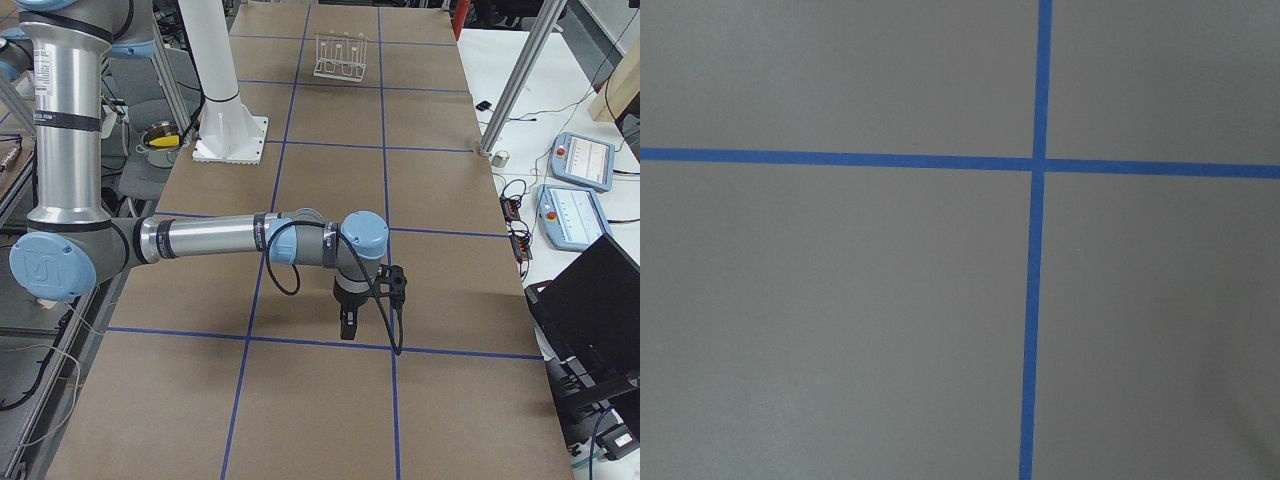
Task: Hang cup on cup holder
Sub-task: 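Move the right gripper toward the light blue cup lying on the table, then lower the right gripper onto the cup's rim and close on it, then lift the cup with the right gripper toward the center while the left arm approaches, then close the left gripper on the cup's closed end beside the right gripper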
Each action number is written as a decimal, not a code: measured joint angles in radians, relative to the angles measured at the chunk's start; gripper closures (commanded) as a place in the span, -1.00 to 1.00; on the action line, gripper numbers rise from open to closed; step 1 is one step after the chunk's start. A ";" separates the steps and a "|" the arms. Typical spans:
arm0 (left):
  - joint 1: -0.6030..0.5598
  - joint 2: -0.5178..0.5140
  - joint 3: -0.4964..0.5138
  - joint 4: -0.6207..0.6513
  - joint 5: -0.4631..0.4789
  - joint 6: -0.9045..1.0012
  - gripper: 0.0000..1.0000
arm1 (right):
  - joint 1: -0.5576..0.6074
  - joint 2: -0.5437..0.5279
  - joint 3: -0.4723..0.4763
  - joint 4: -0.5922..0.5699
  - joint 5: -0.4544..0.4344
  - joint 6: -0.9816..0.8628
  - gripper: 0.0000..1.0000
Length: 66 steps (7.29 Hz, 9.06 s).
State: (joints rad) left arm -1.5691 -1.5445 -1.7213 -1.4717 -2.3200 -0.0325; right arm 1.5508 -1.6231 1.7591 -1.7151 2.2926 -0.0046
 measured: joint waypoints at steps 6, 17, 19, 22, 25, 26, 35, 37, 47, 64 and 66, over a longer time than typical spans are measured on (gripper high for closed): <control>0.004 0.006 -0.055 -0.009 -0.009 0.001 -0.98 | -0.153 0.106 -0.084 0.328 0.083 0.006 -1.00; 0.004 0.004 -0.064 -0.010 -0.010 0.005 -0.98 | -0.325 0.084 -0.185 0.408 0.169 0.009 0.99; 0.004 0.004 -0.064 -0.010 -0.010 0.005 -0.98 | -0.333 0.092 -0.188 0.402 0.169 0.010 1.00; 0.003 0.004 -0.071 -0.008 -0.008 0.002 -0.98 | -0.332 0.091 -0.176 0.408 0.162 0.010 1.00; 0.006 -0.008 -0.105 -0.006 -0.006 0.001 -0.98 | -0.321 0.095 -0.037 0.412 0.167 0.109 1.00; 0.008 -0.010 -0.117 -0.008 -0.009 0.002 -0.98 | -0.320 0.119 0.017 0.438 0.168 0.228 1.00; 0.225 -0.113 -0.162 -0.834 -0.093 -1.067 -0.94 | -0.535 0.173 0.053 1.423 0.042 1.424 1.00; 0.323 -0.225 -0.162 -1.042 -0.086 -1.464 -0.94 | -0.602 0.226 0.053 1.600 -0.010 1.645 1.00; 0.908 -0.473 -0.296 -1.309 0.518 -2.104 -0.94 | -0.969 0.302 0.059 2.065 -0.456 1.778 1.00; 1.059 -0.529 -0.299 -1.321 0.528 -2.179 -0.91 | -1.002 0.345 0.046 2.068 -0.509 1.772 1.00; 1.063 -0.529 -0.300 -1.320 0.528 -2.181 0.99 | -1.004 0.348 0.047 2.068 -0.516 1.772 -0.97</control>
State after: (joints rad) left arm -0.5058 -2.0739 -2.0213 -2.7913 -1.7917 -2.2134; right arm 0.5472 -1.2747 1.8059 0.3528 1.7768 1.7671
